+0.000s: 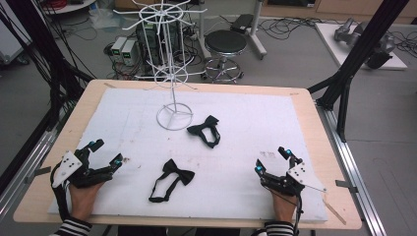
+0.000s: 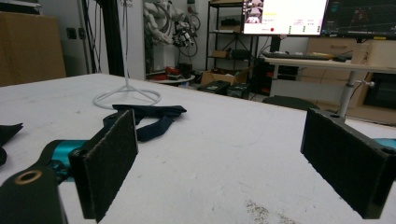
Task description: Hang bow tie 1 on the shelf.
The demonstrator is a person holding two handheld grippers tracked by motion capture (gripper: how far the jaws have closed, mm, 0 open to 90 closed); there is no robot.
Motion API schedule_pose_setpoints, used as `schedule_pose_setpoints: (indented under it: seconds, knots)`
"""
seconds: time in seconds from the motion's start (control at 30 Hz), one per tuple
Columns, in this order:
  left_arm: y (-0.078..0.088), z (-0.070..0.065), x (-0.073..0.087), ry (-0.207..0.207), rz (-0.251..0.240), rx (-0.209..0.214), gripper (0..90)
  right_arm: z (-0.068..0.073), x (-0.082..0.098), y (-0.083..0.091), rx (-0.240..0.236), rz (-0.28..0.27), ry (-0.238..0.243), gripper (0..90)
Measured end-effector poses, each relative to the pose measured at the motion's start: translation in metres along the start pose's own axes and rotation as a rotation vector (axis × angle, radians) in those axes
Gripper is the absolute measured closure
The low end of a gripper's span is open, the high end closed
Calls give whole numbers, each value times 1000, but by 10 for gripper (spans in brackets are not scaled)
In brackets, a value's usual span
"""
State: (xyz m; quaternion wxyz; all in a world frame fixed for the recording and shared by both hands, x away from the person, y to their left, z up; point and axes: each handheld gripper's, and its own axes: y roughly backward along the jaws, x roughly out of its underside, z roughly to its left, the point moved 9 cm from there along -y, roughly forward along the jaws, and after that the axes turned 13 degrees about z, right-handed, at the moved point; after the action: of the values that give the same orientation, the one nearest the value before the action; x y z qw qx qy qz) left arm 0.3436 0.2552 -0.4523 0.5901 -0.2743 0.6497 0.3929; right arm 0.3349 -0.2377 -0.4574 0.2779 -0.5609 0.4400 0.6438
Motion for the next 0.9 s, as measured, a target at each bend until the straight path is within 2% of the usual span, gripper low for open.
schedule_pose_setpoints:
  seconds: [0.9]
  knots:
    - [0,0,0,-1,-5,-2,130,-1,0,-1,0,11,-12,104]
